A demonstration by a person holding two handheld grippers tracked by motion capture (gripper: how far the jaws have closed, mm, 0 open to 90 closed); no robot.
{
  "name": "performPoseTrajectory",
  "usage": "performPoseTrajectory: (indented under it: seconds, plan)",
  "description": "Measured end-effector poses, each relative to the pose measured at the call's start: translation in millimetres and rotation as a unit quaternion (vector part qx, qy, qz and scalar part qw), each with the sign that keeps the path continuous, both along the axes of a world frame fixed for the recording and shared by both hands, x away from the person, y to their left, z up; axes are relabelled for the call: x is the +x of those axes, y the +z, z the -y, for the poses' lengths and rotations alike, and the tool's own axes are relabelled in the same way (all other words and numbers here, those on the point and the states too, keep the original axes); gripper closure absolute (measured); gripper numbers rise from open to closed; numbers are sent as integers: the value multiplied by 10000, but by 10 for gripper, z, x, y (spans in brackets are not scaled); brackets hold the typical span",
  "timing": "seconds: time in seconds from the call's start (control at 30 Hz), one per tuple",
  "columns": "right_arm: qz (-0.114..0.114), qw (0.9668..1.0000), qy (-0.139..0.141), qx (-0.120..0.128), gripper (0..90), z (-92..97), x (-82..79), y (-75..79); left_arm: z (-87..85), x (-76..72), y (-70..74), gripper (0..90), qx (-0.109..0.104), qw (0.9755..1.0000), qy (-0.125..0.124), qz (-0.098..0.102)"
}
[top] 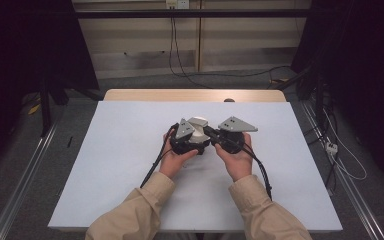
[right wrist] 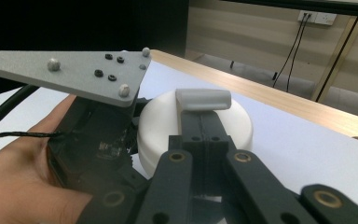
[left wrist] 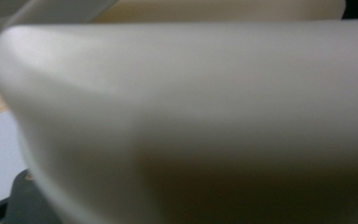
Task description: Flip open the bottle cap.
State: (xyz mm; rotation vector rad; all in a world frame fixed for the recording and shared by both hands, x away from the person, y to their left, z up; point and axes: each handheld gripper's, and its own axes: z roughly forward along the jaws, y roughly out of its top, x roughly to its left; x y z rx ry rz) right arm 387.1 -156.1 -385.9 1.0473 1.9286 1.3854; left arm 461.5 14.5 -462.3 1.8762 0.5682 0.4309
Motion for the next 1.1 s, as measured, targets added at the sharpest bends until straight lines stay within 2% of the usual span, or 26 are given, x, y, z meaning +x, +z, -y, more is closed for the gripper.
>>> performPoseTrajectory:
  seconds: [0.53,1.1]
  plan:
    - [98,9999,21,27,900,-52,76,59,7,-4,-1,184,0,10000,25,9]
    - [73,10000,2,-17,900,-68,118,81,11,1,-1,184,18,10000,-6,1]
